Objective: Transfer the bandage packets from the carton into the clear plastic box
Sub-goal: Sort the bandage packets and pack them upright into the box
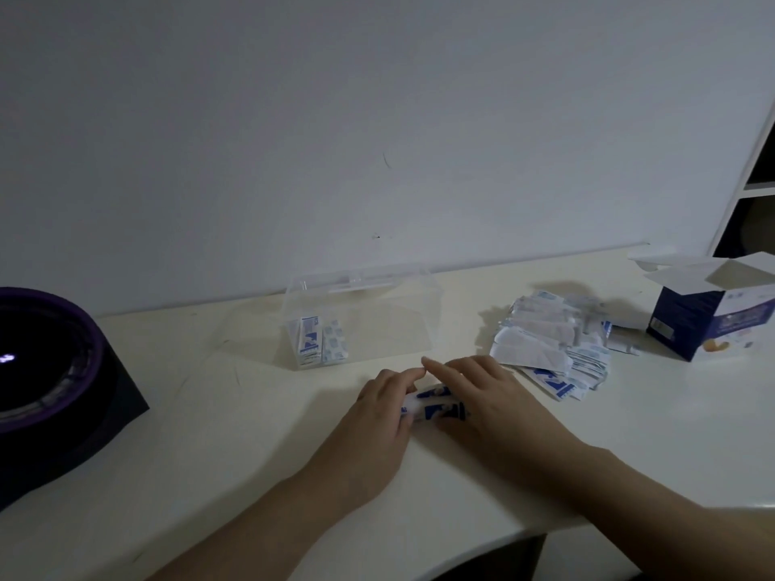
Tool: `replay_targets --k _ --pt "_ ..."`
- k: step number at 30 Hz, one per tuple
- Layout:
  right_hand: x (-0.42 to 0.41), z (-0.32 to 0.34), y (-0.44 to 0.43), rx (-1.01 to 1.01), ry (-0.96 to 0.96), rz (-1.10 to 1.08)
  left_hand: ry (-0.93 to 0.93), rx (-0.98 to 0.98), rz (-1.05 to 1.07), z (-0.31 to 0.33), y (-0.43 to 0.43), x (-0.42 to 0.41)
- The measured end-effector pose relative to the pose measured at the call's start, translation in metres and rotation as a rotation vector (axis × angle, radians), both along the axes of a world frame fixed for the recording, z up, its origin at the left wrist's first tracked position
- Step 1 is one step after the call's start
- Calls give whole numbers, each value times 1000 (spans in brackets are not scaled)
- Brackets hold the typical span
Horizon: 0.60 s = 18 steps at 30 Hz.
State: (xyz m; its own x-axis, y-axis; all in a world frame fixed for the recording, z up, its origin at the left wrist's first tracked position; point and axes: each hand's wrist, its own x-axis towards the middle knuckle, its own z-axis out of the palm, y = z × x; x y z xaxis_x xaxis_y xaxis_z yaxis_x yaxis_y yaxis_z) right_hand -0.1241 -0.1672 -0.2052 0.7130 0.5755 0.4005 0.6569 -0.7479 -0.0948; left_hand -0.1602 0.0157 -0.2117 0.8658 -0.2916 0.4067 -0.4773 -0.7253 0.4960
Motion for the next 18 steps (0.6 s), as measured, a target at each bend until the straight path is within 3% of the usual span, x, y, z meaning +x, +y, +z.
replay_targets --k 5,7,11,14,16,18 --pt "-5 -1 0 -76 -119 -23 2 33 27 -5 0 1" --pt "-7 2 6 -74 -40 4 -1 57 14 -5 -2 0" --pt "-3 -1 21 115 266 74 14 36 -46 -8 -5 0" --pt "-3 1 30 337 383 81 201 -156 102 -8 -10 20" --pt "-3 1 30 423 423 57 179 -211 155 -6 -10 20" --pt "-2 2 26 479 443 23 125 -118 82 -6 -9 12"
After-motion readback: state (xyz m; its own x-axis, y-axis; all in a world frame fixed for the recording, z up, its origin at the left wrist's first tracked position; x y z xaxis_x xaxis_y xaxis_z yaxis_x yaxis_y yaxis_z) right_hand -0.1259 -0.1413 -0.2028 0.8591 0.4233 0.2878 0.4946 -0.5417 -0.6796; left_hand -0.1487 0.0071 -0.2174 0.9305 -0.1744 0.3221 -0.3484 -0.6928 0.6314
